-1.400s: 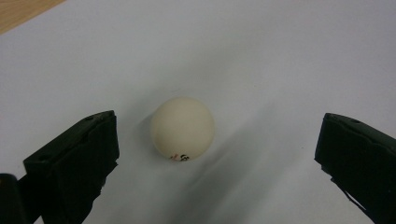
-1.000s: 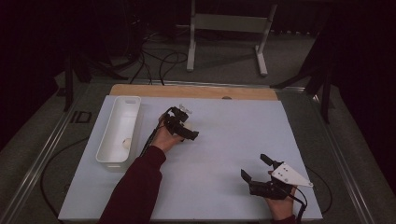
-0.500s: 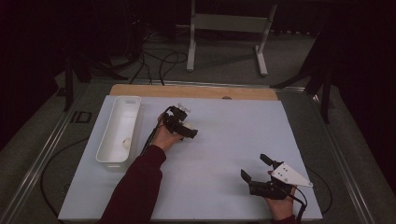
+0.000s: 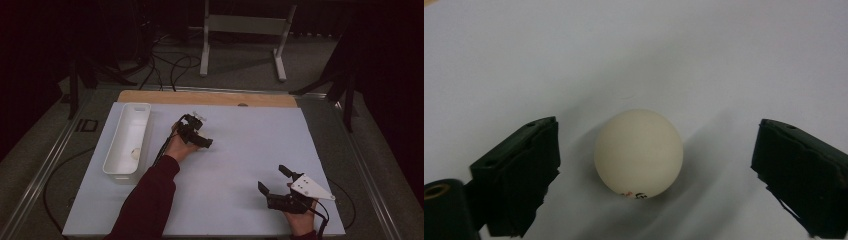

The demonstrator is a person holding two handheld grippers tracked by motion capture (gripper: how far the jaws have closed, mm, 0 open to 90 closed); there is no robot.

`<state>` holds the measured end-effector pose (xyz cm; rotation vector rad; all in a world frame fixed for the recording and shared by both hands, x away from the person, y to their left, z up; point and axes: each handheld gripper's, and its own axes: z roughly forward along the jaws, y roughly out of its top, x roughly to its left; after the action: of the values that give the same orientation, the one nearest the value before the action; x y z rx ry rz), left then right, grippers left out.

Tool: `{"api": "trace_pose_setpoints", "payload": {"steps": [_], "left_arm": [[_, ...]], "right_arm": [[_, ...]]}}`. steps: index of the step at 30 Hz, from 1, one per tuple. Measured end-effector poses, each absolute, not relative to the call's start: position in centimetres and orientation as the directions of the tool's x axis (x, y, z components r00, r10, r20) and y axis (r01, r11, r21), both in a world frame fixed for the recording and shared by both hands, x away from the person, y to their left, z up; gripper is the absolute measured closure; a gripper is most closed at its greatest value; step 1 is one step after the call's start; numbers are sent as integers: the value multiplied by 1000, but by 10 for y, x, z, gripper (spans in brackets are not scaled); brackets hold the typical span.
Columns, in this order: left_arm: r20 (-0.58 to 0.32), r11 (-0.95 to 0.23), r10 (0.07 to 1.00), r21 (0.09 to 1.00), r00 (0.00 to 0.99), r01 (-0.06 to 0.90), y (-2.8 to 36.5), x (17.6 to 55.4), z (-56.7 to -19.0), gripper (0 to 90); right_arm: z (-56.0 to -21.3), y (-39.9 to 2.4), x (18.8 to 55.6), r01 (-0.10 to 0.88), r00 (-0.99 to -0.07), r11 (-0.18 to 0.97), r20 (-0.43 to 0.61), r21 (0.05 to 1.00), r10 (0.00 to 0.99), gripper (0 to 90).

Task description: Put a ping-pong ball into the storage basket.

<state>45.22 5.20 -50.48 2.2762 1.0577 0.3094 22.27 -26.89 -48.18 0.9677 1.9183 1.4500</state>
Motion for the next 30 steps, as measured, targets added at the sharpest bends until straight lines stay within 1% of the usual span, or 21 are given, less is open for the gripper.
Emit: {"api": "trace_pose_setpoints", "payload": {"steps": [4, 11, 13, 15, 18, 23, 24, 30], "left_arm": [[-40, -496, 756, 615, 653, 612, 52, 454, -505, 148], [-40, -496, 763, 604, 645, 624, 53, 455, -508, 184], [-28, -501, 769, 595, 639, 628, 54, 456, -508, 211], [-36, -494, 770, 598, 637, 631, 55, 457, -508, 241], [-34, -498, 770, 592, 637, 634, 55, 457, -508, 311], [-35, -500, 775, 577, 631, 646, 56, 458, -510, 490], [-29, -497, 780, 578, 625, 648, 56, 458, -510, 504], [-25, -494, 785, 578, 620, 649, 56, 457, -510, 512]], "right_arm": [[-482, -269, 223, 219, -595, 163, 0, 962, 804, 81], [-482, -269, 223, 218, -594, 162, 0, 962, 804, 81], [-482, -269, 223, 218, -594, 162, -1, 962, 804, 81], [-482, -269, 223, 218, -594, 162, -1, 962, 804, 81], [-482, -269, 223, 218, -594, 163, -1, 962, 805, 81], [-482, -269, 223, 218, -594, 162, -1, 962, 805, 81], [-482, -269, 223, 218, -594, 162, -2, 962, 805, 81], [-482, -270, 223, 217, -593, 162, -2, 963, 805, 81]]}}
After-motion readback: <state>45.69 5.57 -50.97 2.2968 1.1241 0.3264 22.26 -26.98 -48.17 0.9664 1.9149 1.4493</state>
